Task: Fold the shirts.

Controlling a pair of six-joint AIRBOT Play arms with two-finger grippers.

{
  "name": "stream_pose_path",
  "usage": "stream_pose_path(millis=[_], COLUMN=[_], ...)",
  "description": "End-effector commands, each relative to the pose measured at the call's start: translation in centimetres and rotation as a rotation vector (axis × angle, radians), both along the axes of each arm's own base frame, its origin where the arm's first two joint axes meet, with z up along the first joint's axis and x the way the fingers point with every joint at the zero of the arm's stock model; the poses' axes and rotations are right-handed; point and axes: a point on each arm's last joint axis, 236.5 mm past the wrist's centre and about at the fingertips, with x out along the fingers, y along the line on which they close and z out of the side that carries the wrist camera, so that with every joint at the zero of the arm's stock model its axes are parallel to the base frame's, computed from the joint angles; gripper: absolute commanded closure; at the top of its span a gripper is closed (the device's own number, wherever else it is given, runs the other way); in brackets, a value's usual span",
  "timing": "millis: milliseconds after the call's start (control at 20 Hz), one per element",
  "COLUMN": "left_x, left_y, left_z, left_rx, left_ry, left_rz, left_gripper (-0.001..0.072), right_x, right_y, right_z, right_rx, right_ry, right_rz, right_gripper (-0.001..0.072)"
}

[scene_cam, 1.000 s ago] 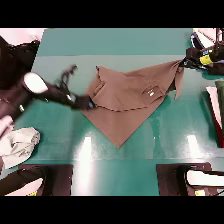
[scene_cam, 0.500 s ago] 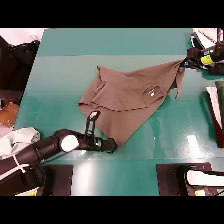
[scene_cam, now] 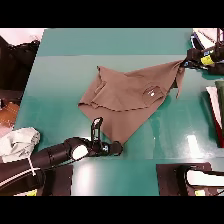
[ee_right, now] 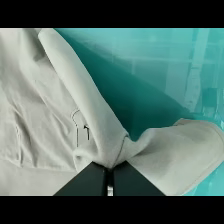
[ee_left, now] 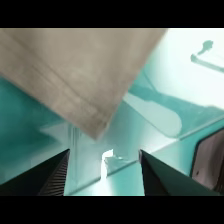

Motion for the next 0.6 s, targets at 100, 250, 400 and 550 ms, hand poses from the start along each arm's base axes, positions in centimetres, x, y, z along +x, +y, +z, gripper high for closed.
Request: stream_pose_path(millis=[100, 250, 400, 550], left_x=[1.5, 3.8, 4.4, 5.0], left_y=[-0.8, -1.3, -1.4, -1.5], left_z=[-1.4, -0.4, -0.1, 0.2], left_rx=[-0.019, -0.069, -0.082, -0.095], left_ry=[0.024, -0.044, -0.062, -0.087], left_rz=[0.107, 0.174, 0.19, 0.203], left_gripper=[0.0179, 0.0361, 0.0438, 0.0684], right_x=[-0.2, -0.2, -0.2, -0.2], right_y=[0.0, 0.0, 0.0, 0.0], right_z=[0.0, 0.0, 0.0, 0.0], right_rx=[-0.009, -0.01, -0.01, -0.011], right_ry=[-0.002, -0.002, -0.002, -0.002], right_rz=[0.02, 0.021, 0.022, 0.023], right_gripper=[0.0693, 0.0693, 0.0693, 0.0693])
